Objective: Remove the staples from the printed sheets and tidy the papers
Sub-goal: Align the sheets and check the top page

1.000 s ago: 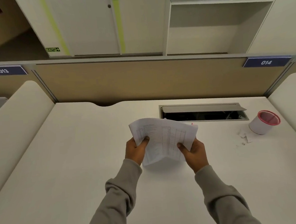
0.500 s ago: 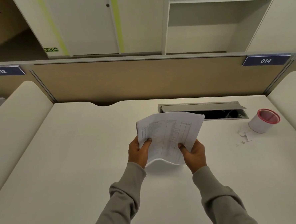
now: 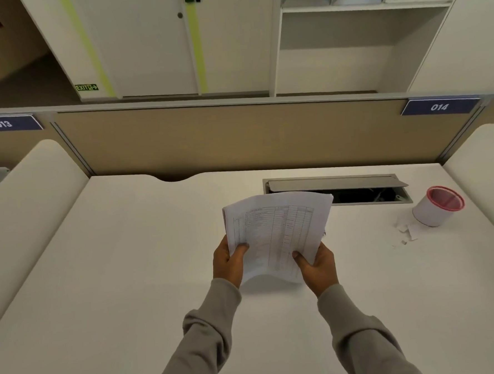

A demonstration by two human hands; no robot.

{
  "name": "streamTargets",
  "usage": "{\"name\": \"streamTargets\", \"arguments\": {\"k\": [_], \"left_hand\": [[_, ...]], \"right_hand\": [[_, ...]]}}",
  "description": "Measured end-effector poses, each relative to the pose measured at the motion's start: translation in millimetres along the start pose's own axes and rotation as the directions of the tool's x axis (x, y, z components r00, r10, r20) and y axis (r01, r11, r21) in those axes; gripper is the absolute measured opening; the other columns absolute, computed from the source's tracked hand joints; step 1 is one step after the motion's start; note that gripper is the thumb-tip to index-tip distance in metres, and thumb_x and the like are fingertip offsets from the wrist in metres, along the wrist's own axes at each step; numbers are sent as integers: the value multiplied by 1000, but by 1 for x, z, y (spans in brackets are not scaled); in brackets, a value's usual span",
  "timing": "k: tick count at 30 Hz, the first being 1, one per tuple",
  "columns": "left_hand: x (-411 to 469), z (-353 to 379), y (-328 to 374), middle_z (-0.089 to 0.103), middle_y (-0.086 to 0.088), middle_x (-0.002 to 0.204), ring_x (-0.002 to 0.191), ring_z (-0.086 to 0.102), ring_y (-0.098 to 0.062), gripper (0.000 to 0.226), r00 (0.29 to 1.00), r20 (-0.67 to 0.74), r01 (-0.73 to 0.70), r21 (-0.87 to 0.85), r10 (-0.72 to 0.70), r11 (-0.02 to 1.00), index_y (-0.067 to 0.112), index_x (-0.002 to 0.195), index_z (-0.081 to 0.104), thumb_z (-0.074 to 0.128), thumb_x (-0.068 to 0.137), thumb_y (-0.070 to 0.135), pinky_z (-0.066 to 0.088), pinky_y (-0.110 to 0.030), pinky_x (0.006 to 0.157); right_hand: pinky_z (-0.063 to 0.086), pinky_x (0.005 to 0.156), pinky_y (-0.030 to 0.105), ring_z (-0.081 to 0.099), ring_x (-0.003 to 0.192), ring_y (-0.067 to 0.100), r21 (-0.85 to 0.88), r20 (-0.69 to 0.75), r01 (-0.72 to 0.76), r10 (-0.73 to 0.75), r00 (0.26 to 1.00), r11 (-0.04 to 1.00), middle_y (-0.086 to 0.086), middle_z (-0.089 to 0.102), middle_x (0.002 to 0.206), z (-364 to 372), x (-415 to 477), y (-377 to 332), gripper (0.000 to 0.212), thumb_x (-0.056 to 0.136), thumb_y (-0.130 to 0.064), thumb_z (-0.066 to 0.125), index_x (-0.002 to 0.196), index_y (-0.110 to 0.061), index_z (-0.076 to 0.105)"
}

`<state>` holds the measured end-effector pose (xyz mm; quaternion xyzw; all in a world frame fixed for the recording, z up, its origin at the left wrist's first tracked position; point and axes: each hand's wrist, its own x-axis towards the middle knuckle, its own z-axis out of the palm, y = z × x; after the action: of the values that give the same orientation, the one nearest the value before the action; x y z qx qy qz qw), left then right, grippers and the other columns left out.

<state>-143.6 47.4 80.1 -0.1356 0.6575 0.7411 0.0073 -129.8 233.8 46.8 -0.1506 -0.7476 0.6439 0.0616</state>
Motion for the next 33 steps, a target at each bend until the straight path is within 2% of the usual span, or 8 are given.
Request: {"name": "streamTargets", "arguments": {"k": [6,12,15,17,19,22,27,33], "left_hand": [[2,-11,35,70,8,111,103,66,-8,28,984,130,-131,76,120,989,25,119,62,57,98,8,52,-12,76],[3,-21,101,72,10,116,110,68,-12,28,910,337,-251,-21,243,968,25,127,58,46,103,15,56,-24,85],[7,-22,129,73,3,115,110,68,-18,28,907,308,-259,-135,289,956,27,124,60,41,105,21,55,-31,89],[10,-23,142,69,-7,114,104,65,-24,32,890,324,-268,-196,320,943,23,133,55,37,107,25,55,-38,89],[11,-24,148,63,-11,109,96,62,-26,37,872,344,-272,-252,349,929,22,141,46,34,107,27,56,-37,81],[10,-24,148,59,-11,104,91,57,-26,36,867,322,-291,-290,380,912,24,139,47,32,107,32,53,-38,76],[9,-25,139,57,-8,109,98,53,-31,32,909,285,-192,-364,305,911,27,127,54,36,105,41,47,-43,86],[7,-24,138,56,-8,108,94,57,-26,38,911,324,-107,-411,255,905,25,127,47,39,100,50,50,-41,80]], "right_hand": [[56,89,31,64,104,22,-80,109,143,-134,985,986,3,68,113,-21,4,-36,38,88,-4,68,124,-10,60],[60,86,35,70,102,17,-14,246,165,-157,957,986,-4,72,113,-45,-1,-72,40,87,-2,69,124,-14,61],[58,88,48,70,105,22,5,323,143,-137,936,990,2,72,116,-50,-5,-81,43,85,-7,72,126,-13,60],[57,89,51,69,106,23,12,373,129,-124,919,992,2,71,118,-51,-9,-88,53,78,-22,78,127,-14,59],[57,89,51,69,106,24,16,410,113,-110,905,993,2,71,119,-51,-12,-94,65,69,-35,78,127,-14,59],[57,90,52,69,106,25,33,440,97,-102,892,995,2,71,119,-52,-15,-100,68,66,-38,77,126,-14,58],[58,89,47,70,105,23,41,442,125,-130,887,991,-1,72,118,-53,-17,-103,70,66,-42,74,128,-14,57],[59,86,40,68,108,20,78,425,139,-159,891,987,-3,69,123,-51,-22,-103,74,69,-46,72,135,-21,50]]}}
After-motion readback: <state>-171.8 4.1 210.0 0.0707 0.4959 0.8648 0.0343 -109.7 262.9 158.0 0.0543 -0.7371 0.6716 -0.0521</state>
